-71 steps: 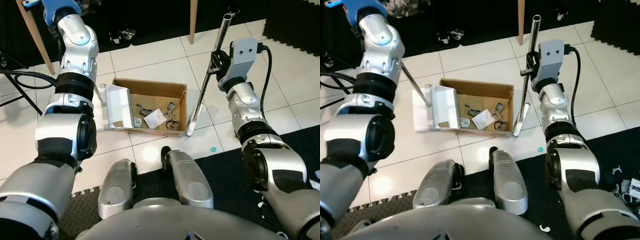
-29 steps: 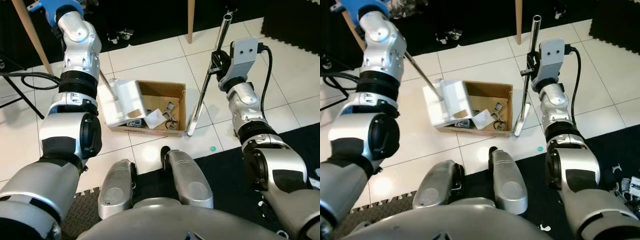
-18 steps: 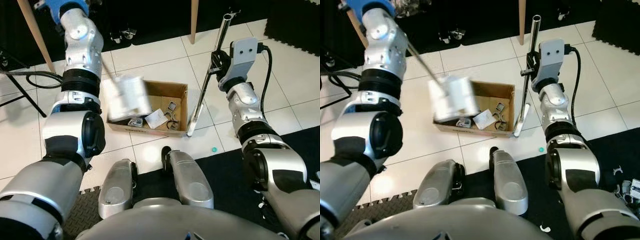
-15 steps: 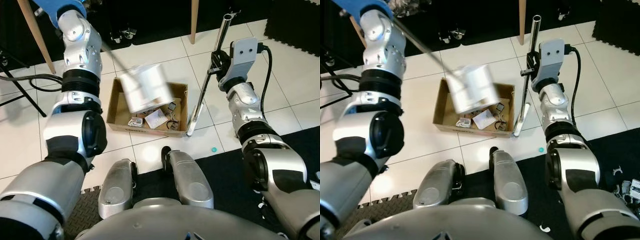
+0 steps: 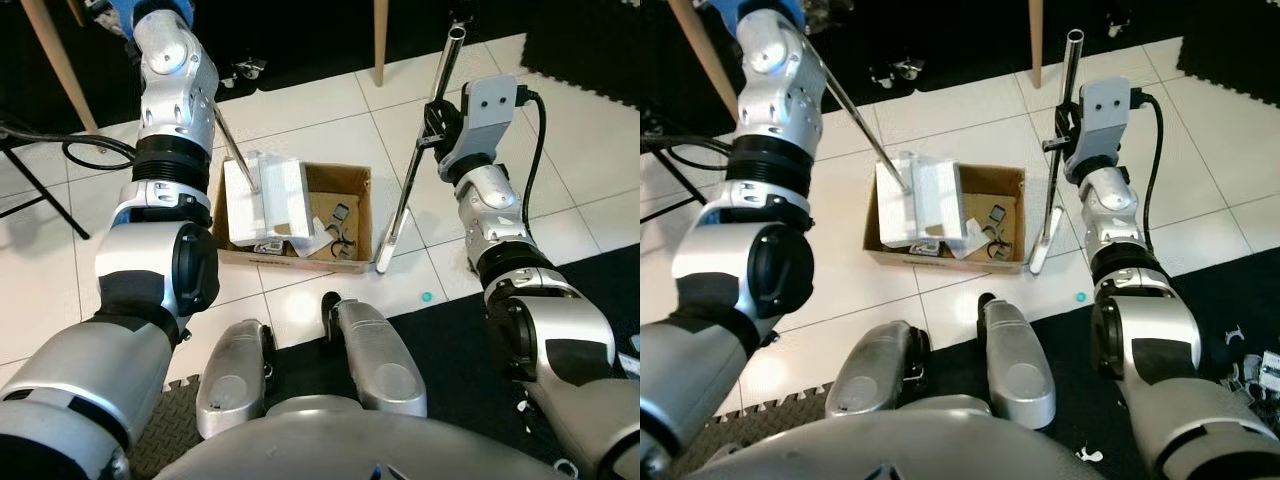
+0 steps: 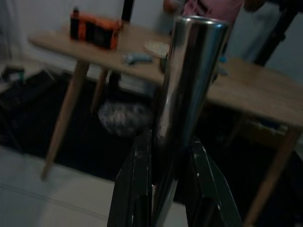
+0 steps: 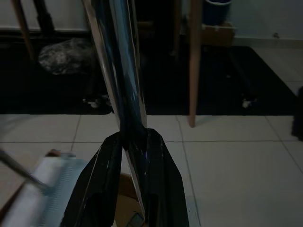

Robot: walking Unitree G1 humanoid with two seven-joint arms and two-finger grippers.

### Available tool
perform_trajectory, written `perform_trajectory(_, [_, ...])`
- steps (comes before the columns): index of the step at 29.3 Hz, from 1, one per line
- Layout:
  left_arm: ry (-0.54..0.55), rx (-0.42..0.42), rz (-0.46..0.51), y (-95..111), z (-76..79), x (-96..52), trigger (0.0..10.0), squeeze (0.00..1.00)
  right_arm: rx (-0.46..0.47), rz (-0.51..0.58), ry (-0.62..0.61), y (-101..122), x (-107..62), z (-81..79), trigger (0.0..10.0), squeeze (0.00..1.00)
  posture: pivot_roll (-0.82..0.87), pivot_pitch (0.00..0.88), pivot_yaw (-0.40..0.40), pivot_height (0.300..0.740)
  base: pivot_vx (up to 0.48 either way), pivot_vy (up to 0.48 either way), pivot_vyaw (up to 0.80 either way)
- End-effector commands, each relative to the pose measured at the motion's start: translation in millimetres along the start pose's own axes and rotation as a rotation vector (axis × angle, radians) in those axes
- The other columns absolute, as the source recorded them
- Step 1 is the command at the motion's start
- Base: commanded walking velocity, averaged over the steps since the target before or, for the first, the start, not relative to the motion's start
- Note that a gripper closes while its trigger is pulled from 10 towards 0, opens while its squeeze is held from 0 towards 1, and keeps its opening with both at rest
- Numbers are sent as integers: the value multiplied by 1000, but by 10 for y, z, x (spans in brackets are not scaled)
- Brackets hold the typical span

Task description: Sweep floor

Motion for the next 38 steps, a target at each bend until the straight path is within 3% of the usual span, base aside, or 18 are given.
perform_trajectory(1, [-32, -130, -7, 93, 167, 23, 10000, 0, -12, 26, -10, 62, 22, 44, 10000, 0, -24, 58, -12, 740, 0, 0, 0])
perform_trajectory(5, [-39, -112, 9, 116, 173, 21, 10000, 0, -10, 25, -11, 58, 21, 42, 10000, 0, -21, 60, -13, 740, 0, 0, 0])
perform_trajectory(7, [-81, -9, 74, 157, 221, -6, 10000, 0, -8, 24, -9, 54, 20, 30, 10000, 0, -19, 59, -12, 740, 0, 0, 0])
perform_trajectory(9, [-72, -15, 53, 113, 230, -22, 10000, 0, -8, 25, -8, 57, 22, 26, 10000, 0, -21, 60, -13, 740, 0, 0, 0])
perform_trajectory(11, [-105, 113, 126, 165, 271, -44, 10000, 0, -7, 26, -8, 63, 26, 25, 10000, 0, -21, 59, -12, 740, 0, 0, 0])
perform_trajectory(13, [-136, 143, 146, 177, 312, -60, 10000, 0, -7, 26, -9, 63, 26, 26, 10000, 0, -21, 61, -13, 740, 0, 0, 0])
perform_trajectory(14, [-190, 229, 210, 223, 375, -88, 10000, 0, -7, 26, -9, 63, 26, 27, 10000, 0, -20, 58, -12, 740, 0, 0, 0])
perform_trajectory(17, [-223, 287, 244, 240, 414, -108, 10000, 0, -7, 26, -10, 61, 24, 29, 10000, 0, -23, 62, -12, 740, 0, 0, 0])
perform_trajectory(18, [-257, 370, 305, 284, 449, -129, 10000, 0, -7, 26, -11, 59, 22, 30, 10000, 0, -21, 59, -12, 740, 0, 0, 0])
perform_trajectory(19, [-257, 370, 305, 284, 449, -129, 10000, 0, -7, 26, -11, 59, 22, 30, 10000, 0, -21, 59, -12, 740, 0, 0, 0])
perform_trajectory(20, [-267, 429, 350, 319, 453, -138, 10000, 0, -6, 26, -12, 58, 22, 31, 10000, 0, -22, 60, -12, 740, 0, 0, 0])
perform_trajectory(29, [-211, 629, 558, 586, 316, -131, 10000, 0, -5, 25, -13, 55, 19, 34, 10000, 0, -18, 62, -14, 740, 0, 0, 0])
perform_trajectory(31, [-162, 696, 644, 659, 265, -168, 10000, 0, -7, 26, -11, 54, 17, 37, 10000, 0, -20, 64, -17, 740, 0, 0, 0])
perform_trajectory(34, [-151, 719, 673, 677, 256, -185, 10000, 0, -7, 26, -11, 54, 16, 38, 10000, 0, -20, 64, -17, 740, 0, 0, 0])
perform_trajectory(38, [-42, 739, 735, 738, 100, -199, 10000, 0, -10, 26, -10, 48, 9, 47, 10000, 0, -23, 67, -23, 740, 0, 0, 0])
Point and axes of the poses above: a point about 5 cm out from each wrist's last joint towards the gripper, its own x axis pointing out of the wrist towards the gripper, its own y axis along the axis of the wrist's last joint, z = x × y, the point moved 2 cm from there along x, pointing out of the wrist towards the gripper, and after that the axes turned 15 degrees about -x, right-handed, at the moved point
